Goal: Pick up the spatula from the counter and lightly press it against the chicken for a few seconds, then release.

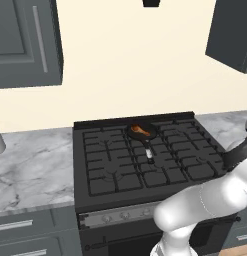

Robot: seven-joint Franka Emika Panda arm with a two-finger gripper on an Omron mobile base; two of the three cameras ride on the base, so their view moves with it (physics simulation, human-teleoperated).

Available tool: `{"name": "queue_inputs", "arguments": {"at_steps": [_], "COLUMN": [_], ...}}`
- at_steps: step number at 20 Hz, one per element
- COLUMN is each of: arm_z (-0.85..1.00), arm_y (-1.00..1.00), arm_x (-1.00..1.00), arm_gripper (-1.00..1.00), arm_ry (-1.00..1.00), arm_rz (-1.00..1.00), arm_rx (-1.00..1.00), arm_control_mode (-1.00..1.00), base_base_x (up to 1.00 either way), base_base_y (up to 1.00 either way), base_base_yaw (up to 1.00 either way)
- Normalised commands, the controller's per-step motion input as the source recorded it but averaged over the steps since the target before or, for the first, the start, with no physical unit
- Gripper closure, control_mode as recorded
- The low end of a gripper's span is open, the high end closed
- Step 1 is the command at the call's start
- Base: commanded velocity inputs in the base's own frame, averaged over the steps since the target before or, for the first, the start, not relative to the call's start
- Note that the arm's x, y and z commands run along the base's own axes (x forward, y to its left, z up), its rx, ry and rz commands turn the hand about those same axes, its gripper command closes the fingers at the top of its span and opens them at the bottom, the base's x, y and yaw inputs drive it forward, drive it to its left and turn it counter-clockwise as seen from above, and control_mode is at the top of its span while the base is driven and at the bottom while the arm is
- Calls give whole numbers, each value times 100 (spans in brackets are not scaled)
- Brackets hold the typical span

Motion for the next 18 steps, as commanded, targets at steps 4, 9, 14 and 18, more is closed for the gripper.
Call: {"name": "queue_inputs", "arguments": {"at_steps": [4, 9, 14, 18], "arm_z": [-15, -15, -14, -10], "arm_y": [-5, -1, 0, -4], "arm_x": [5, 7, 9, 7], "arm_gripper": [-100, -100, -100, -100], "arm_ry": [1, 2, 2, 1], "arm_rz": [1, 1, 0, 0], "arm_rx": [0, 0, 0, 0], "arm_control_mode": [-100, -100, -100, -100], "base_base_x": [0, 0, 0, 0], "base_base_y": [0, 0, 0, 0], "base_base_yaw": [0, 0, 0, 0]}}
